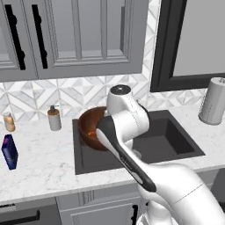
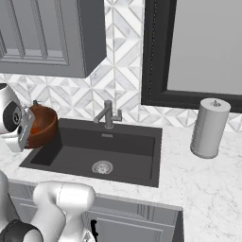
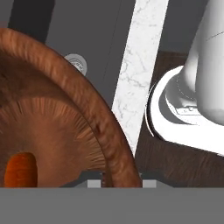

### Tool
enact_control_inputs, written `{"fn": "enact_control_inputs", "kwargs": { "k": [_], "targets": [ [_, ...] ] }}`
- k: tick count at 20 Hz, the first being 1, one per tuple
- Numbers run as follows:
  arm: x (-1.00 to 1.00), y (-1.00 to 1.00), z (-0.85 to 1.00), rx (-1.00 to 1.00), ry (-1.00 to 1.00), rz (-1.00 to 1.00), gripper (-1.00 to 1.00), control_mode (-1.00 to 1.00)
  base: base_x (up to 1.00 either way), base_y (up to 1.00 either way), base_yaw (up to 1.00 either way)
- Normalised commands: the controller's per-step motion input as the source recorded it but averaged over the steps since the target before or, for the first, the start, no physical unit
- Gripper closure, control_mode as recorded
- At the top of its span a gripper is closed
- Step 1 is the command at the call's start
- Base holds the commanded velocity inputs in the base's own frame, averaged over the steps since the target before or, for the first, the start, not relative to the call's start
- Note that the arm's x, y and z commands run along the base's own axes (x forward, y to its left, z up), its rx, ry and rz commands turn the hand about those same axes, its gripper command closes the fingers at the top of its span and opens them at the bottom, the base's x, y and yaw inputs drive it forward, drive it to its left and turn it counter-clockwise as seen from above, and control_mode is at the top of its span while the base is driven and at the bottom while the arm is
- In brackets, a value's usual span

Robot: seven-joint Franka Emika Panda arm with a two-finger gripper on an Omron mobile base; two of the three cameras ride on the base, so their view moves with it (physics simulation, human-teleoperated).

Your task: Pick the carrot from the sink and place it in the bowl. Then pick the bowl and place it in the microwave. Then close the microwave door and press the start button.

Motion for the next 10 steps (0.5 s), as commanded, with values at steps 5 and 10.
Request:
{"fn": "enact_control_inputs", "kwargs": {
  "k": [5,10],
  "targets": [
    [-0.18,-1.00,0.65,0.07,0.05,-0.18,1.00,-1.00,0.00,0.00,0.00],
    [-0.18,-0.80,0.62,0.07,0.01,-0.09,1.00,-1.00,0.00,0.00,0.00]
  ]
}}
